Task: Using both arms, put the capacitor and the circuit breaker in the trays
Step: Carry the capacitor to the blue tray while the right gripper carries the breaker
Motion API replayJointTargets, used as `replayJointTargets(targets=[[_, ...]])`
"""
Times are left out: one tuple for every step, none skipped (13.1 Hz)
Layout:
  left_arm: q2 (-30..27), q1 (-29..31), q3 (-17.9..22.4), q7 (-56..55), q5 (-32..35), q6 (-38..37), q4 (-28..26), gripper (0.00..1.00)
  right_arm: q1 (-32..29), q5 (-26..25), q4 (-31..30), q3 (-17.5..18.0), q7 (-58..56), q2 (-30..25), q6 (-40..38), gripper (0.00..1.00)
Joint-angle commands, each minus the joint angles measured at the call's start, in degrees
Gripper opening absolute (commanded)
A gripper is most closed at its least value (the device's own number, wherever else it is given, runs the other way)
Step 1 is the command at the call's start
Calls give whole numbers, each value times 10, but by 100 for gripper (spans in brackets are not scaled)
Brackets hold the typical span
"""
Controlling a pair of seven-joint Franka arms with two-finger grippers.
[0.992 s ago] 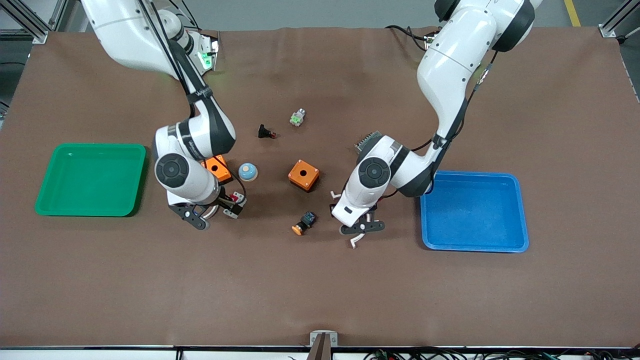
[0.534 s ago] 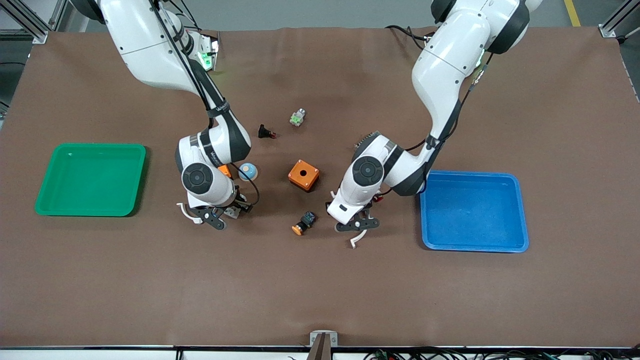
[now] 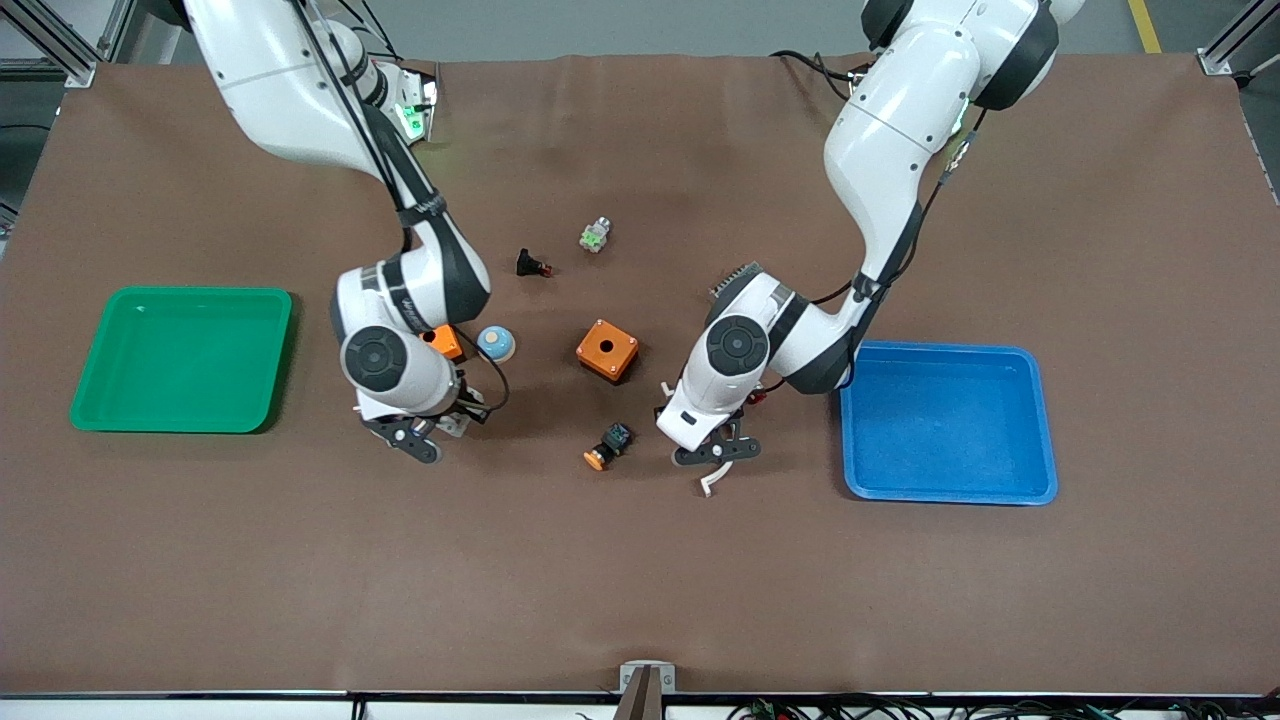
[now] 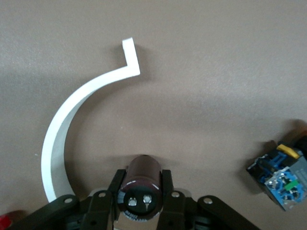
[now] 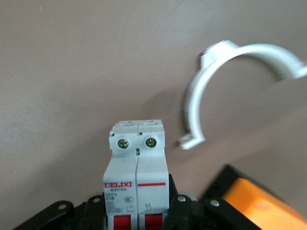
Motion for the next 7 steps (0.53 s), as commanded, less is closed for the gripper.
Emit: replayJointTargets(targets=[[-39, 24, 15, -8, 14, -14, 4, 0, -41, -57, -21, 1, -45, -91, -88, 3], [-64, 39, 15, -6, 14, -40, 2, 0, -55, -88, -26, 2, -61, -112, -115, 3], [-87, 57, 15, 3, 14, -72, 2, 0, -68, -106, -40, 2, -89, -136, -128, 3], [-108, 76, 14, 24, 14, -101, 0, 0, -94, -109, -64, 2, -135, -165, -128, 3], [-131, 100, 14, 78, 14, -124, -19, 0, -126, -109, -88, 2, -188, -188, -126, 4], [-151, 125, 14, 127, 14, -125, -46, 0, -152, -109, -109, 2, -232, -205, -122, 4], [-169, 147, 14, 170, 14, -124, -74, 0, -181, -109, -134, 2, -279, -218, -105, 4]])
